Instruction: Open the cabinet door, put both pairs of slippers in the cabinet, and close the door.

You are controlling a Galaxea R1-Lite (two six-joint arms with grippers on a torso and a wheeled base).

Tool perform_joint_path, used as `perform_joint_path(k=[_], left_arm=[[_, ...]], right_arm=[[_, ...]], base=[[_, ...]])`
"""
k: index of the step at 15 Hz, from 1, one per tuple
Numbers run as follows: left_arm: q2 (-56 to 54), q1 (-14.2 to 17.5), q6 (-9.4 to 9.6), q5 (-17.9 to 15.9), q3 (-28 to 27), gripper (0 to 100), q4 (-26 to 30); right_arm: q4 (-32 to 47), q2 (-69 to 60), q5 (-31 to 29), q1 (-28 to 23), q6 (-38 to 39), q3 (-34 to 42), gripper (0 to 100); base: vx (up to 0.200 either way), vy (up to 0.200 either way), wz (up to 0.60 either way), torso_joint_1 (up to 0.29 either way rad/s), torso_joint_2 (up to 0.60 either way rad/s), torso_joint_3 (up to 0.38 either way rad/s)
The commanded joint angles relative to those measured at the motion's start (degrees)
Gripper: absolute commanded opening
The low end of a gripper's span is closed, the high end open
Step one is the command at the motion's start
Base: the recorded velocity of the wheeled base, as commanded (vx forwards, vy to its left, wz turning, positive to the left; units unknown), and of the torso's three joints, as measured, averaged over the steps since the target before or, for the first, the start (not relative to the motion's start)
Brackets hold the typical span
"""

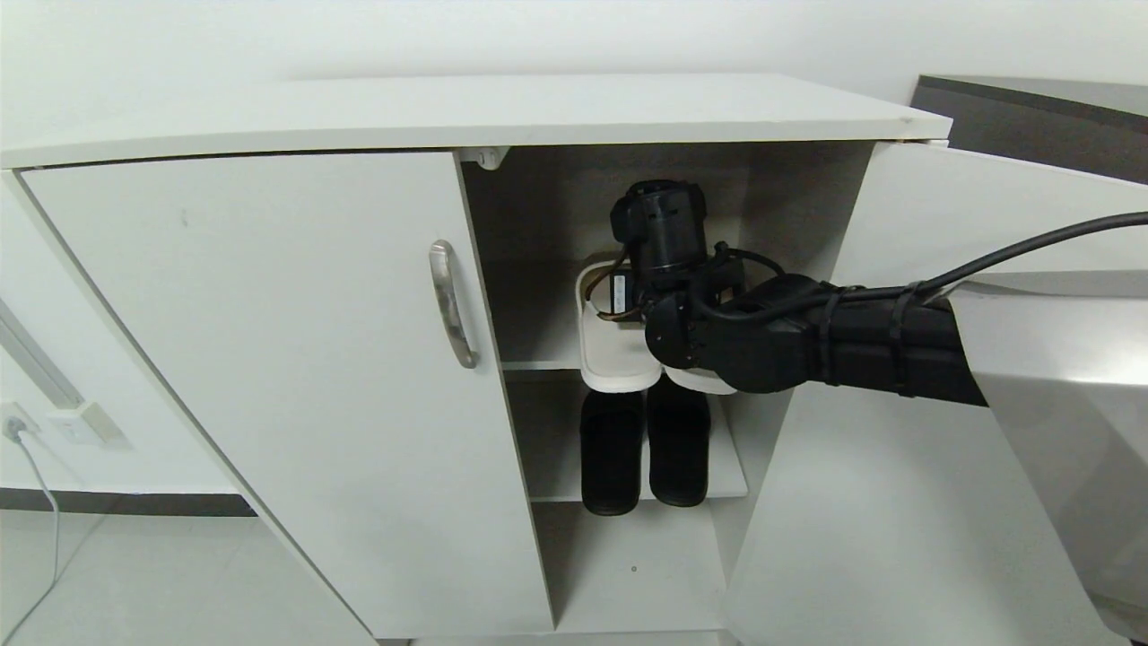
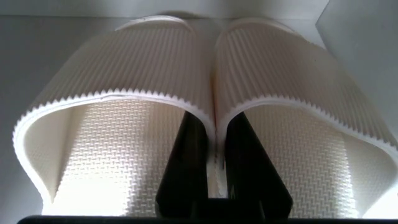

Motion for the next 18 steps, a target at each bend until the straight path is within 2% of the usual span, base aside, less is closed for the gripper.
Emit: perform_joint_path(k=[1, 5, 6, 11, 14, 16, 17, 18], left_arm=[[0.01, 0.02, -0.10, 0.01, -0.04, 0, 0.00], [0.01, 0.02, -0.10, 0.01, 0.05, 0, 0.00], [0.01, 0.02, -0.10, 0.01, -0.04, 0, 0.00], [0.01, 0.02, -0.10, 0.10, -0.04, 0, 0.00], [0.01, 0.02, -0.10, 0.01, -0.04, 0, 0.00], [0.01, 0.02, -0.10, 0.01, 0.05, 0, 0.00], [0.01, 0.02, -0.10, 0.01, -0.04, 0, 0.00], [0.01, 0.02, -0.10, 0.01, -0.04, 0, 0.00]], right_arm=[[-0.11, 0.46, 0.01, -0.11, 0.01, 0.01, 0], [-0.11, 0.55, 0.01, -0.19, 0.01, 0.01, 0], [-0.11, 0.55, -0.07, -0.19, 0.01, 0.01, 100], [0.51, -1.21, -0.34, 0.33, -0.25, 0.01, 100], [-0.20, -8.33, -0.60, 2.27, 0.10, 8.87, 100], [-1.25, -14.13, -0.60, 4.11, 0.19, 17.22, 100], [-3.54, -18.17, -0.60, 5.43, 0.10, 24.69, 100], [-5.12, -20.28, -0.43, 6.22, 0.10, 28.73, 100]], base=[[0.000, 0.000, 0.00, 0.000, 0.00, 0.000], [0.000, 0.000, 0.00, 0.000, 0.00, 0.000], [0.000, 0.000, 0.00, 0.000, 0.00, 0.000], [0.000, 0.000, 0.00, 0.000, 0.00, 0.000], [0.000, 0.000, 0.00, 0.000, 0.00, 0.000], [0.000, 0.000, 0.00, 0.000, 0.00, 0.000], [0.000, 0.000, 0.00, 0.000, 0.00, 0.000], [0.000, 0.000, 0.00, 0.000, 0.00, 0.000]])
